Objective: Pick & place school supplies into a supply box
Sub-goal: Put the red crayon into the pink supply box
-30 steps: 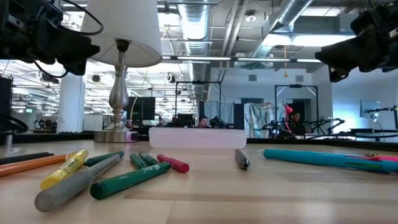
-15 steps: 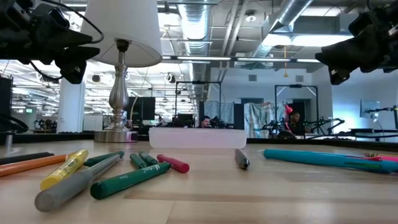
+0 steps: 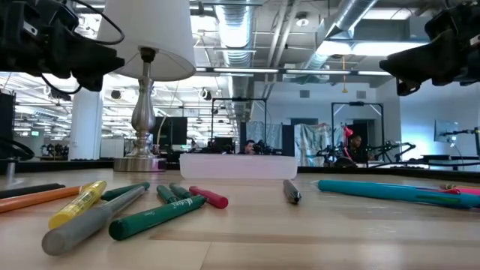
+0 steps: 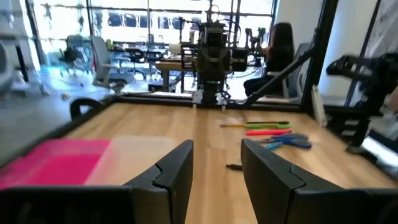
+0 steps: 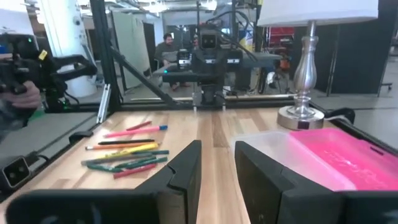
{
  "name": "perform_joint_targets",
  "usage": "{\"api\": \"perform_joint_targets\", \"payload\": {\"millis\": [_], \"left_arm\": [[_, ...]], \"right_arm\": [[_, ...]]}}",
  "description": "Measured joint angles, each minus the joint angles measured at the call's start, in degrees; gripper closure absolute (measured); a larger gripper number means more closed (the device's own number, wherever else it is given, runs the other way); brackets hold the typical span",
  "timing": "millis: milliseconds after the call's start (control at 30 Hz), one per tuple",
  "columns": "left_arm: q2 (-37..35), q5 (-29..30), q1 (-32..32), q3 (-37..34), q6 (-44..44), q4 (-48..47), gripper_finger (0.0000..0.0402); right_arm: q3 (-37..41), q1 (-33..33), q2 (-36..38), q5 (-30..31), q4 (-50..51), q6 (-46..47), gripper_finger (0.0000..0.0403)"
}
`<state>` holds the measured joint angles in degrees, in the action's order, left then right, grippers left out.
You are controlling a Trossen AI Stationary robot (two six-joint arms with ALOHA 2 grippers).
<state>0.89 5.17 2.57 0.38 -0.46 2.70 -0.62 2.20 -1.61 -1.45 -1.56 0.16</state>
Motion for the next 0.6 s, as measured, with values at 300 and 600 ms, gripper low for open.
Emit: {"api": "perform_joint_targets", "payload": {"millis": [300, 600], "left_arm": [[0.0, 0.2, 0.0, 0.0, 2.7, 0.9, 0.0273], [1.4, -0.3, 0.0, 0.0, 0.6, 0.0, 0.0273]], "right_arm": [[0.0, 3.0, 0.0, 0.0, -2.8, 0.0, 0.0310], [0.0, 3.9, 0.0, 0.0, -4.6, -5.0, 0.0310]]}}
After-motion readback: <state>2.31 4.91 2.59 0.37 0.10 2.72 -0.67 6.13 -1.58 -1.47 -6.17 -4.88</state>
